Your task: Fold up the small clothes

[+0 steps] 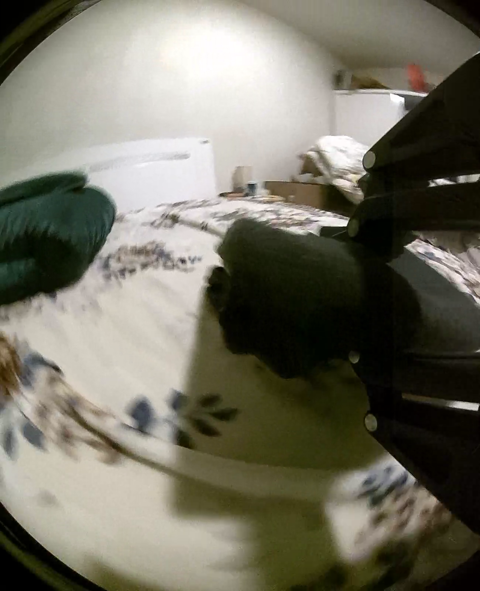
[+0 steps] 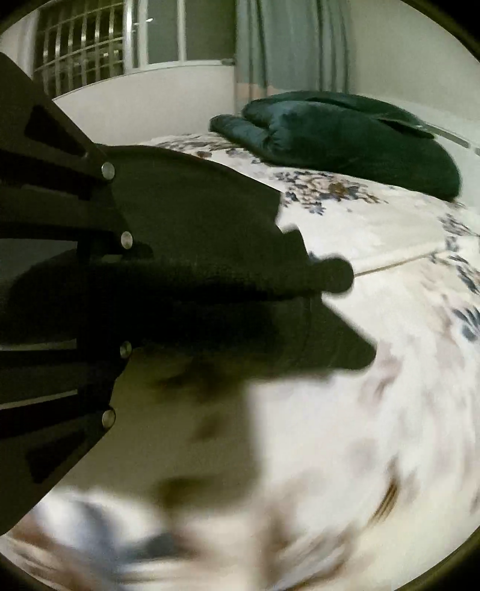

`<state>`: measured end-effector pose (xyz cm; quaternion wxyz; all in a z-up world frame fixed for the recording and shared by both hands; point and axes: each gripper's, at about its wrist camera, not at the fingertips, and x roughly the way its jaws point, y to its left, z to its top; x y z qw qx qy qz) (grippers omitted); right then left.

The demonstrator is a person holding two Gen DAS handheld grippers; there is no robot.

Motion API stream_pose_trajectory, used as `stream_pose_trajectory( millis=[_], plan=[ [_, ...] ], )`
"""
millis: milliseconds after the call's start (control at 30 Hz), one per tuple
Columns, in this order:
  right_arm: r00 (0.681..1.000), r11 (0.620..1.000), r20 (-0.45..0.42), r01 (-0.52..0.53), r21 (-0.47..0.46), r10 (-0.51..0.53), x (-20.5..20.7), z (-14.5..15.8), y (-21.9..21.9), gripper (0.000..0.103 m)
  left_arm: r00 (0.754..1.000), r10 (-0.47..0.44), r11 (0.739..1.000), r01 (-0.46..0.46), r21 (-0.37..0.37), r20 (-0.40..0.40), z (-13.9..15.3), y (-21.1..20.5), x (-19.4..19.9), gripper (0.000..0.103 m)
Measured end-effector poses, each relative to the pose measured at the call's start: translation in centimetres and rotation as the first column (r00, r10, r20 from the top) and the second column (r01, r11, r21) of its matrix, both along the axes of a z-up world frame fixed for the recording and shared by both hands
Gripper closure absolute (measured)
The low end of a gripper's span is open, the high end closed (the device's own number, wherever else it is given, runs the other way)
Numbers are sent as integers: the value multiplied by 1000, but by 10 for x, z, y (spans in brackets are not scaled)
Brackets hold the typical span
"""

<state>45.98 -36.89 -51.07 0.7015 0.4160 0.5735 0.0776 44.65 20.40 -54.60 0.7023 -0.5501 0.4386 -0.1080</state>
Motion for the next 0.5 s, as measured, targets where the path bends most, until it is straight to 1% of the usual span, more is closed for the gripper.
stream_pose_trajectory(
  millis=[67,100,133,167,200,267,300,367,400,433,500],
  plan=[
    [999,999,-16,49,-14,-50,-39,12,4,87,996,-85,995,85,49,3,12,10,11,84],
    [996,996,-27,84,-18,-84,-65,18,8,87,993,-115,992,115,57,3,7,13,3,84],
    [993,994,-39,108,-24,-108,-86,23,12,87,986,-167,982,167,84,-10,6,12,3,84],
    [990,990,-48,134,-31,-136,-110,29,18,87,982,-190,977,191,94,-21,4,11,4,84],
    [984,985,-63,167,-35,-169,-135,34,24,87,973,-229,969,231,91,-31,0,8,6,84],
    [972,975,-85,215,-47,-219,-179,40,37,87,950,-304,943,310,118,-70,-13,0,3,84],
    [962,968,-105,248,-46,-252,-202,40,44,87,937,-338,930,347,120,-92,-23,-4,5,83],
    [949,959,-139,280,-37,-282,-232,32,54,87,911,-380,908,401,123,-163,-42,-9,3,82],
    [947,959,-149,279,-47,-283,-245,26,57,87,902,-391,901,416,122,-186,-50,-9,-1,75],
    [947,960,-158,275,-52,-280,-251,19,59,87,905,-378,907,404,116,-197,-57,-5,-6,70],
    [935,956,-195,289,-57,-295,-259,4,55,83,922,-338,931,357,73,-190,-58,4,-22,69]
  ],
)
